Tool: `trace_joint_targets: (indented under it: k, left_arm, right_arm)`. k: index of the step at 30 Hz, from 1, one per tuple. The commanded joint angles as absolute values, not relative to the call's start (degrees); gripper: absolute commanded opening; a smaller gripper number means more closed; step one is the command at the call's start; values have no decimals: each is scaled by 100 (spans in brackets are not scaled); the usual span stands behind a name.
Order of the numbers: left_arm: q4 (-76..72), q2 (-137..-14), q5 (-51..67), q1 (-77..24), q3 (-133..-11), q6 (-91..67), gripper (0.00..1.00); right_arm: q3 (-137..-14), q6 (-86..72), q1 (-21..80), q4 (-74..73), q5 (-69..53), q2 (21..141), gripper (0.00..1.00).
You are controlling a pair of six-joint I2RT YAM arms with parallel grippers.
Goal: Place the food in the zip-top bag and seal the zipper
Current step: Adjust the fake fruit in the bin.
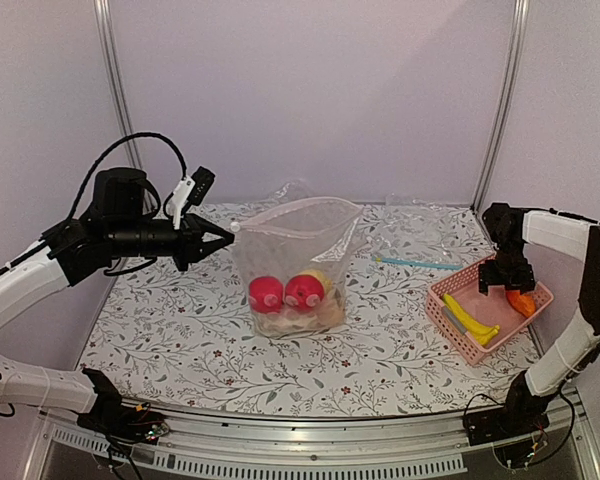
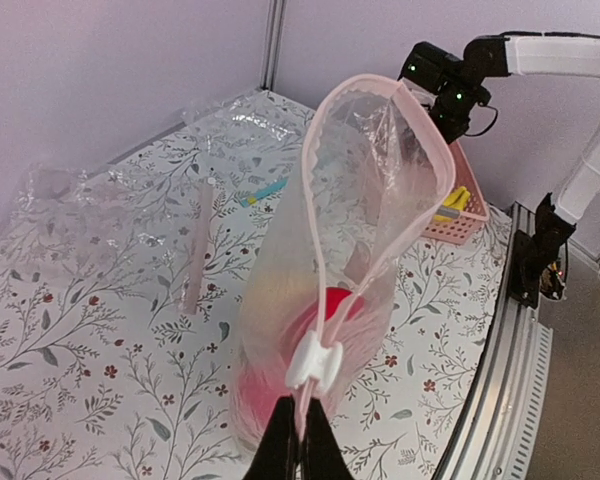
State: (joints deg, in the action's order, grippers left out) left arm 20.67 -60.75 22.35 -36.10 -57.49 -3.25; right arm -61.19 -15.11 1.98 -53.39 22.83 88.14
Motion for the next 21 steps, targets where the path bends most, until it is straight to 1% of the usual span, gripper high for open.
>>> trace_joint_targets:
  k: [1, 7, 10, 11, 15, 18, 21]
  left_arm:
    - [2074, -5981, 2197, -3566, -5827, -309, 0]
    - [2083, -5946, 2180, -3564, -5827, -289, 0]
    - [2094, -5927, 2173, -3560, -5828, -281, 0]
    - [2095, -5918, 2163, -3560, -5834, -275, 0]
    - [2122, -5914, 2129, -3560, -5840, -256, 0]
    - [2118, -5909, 2132, -3560, -5842, -263, 0]
    - [2120, -5910, 2142, -3560, -5845, -261, 0]
  right_arm:
    - [-6420, -1301, 121, -5128, 2794, 9349, 90]
    - [-6661, -1236, 49, -5145, 3396, 9858, 91]
    - [-6742, -1149, -253, -5150, 3361, 10035, 90]
    - [-6756, -1143, -307, -5158, 3331, 10086, 89]
    - [-6724, -1126, -473, -5147, 3241, 10140, 79]
    - [-6737, -1109, -557, -5106, 3120, 10216, 76]
    - [-6765, -1100, -562, -5061, 3096, 10291, 75]
